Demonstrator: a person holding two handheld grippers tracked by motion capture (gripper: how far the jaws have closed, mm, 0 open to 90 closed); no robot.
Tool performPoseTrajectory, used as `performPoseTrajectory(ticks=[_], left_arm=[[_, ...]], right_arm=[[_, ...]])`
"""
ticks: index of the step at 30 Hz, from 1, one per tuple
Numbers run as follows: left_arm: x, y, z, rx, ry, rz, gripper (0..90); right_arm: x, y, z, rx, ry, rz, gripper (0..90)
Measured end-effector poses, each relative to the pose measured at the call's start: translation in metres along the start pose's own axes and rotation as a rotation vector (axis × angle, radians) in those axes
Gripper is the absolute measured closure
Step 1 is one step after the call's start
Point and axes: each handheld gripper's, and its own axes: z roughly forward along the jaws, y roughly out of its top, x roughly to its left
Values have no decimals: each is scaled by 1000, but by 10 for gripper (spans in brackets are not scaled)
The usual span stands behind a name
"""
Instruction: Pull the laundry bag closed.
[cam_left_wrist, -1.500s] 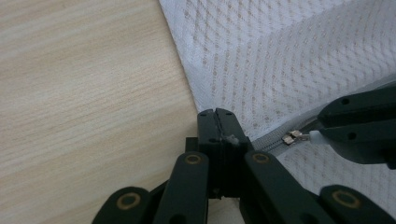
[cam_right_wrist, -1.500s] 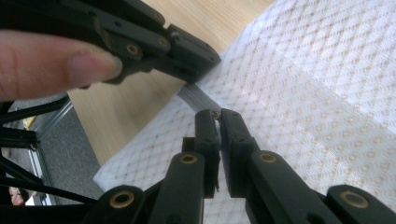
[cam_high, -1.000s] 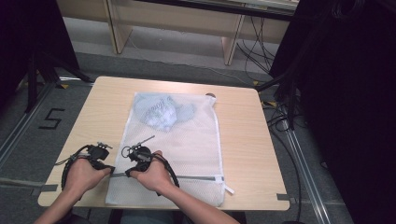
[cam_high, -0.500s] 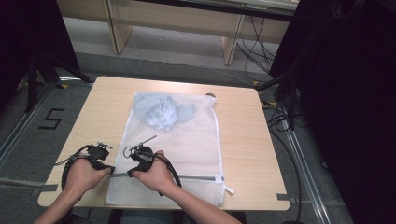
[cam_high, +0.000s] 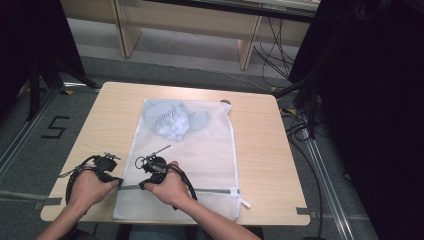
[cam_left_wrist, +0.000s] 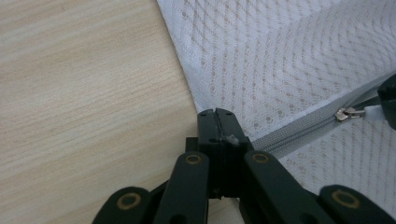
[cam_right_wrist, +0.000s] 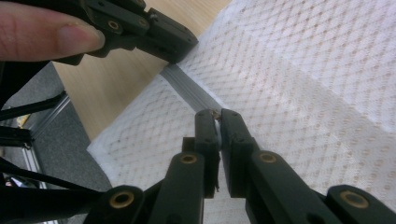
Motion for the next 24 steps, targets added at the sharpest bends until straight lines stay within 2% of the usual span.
performPoseTrajectory(ticks=[1, 2, 4, 5, 9, 11, 12, 18, 20, 21, 24], left_arm=[[0, 0, 0, 1, 1, 0, 897], [0, 0, 0, 2, 1, 1, 897], [0, 0, 0, 2, 2, 2, 897], [0, 0, 0, 1, 2, 1, 898], [0, 0, 0, 0, 0, -3, 897], [0, 0, 0, -2, -2, -5, 897], [0, 0, 0, -2, -2, -4, 897], [0, 0, 0, 0, 2, 2, 898], [0, 0, 0, 0, 1, -1, 897], [0, 0, 0, -2, 1, -1, 898], [0, 0, 0, -1, 2, -1, 897]], right_arm=[[-1, 0, 0, -9, 4, -17, 870], [0, -1, -1, -4, 1, 10, 870], [0, -1, -2, -1, 0, 17, 870], [-2, -1, -3, -7, -6, -4, 870], [-1, -2, -5, -5, -13, 15, 870], [-1, -2, -6, -7, -14, 14, 870], [-2, -1, -6, -12, -9, -1, 870], [-5, -3, -10, 3, -41, -6, 870], [-4, -3, -11, 4, -34, 6, 870], [-5, -3, -12, 3, -44, -7, 870], [-5, -3, -14, -4, -29, 9, 870]])
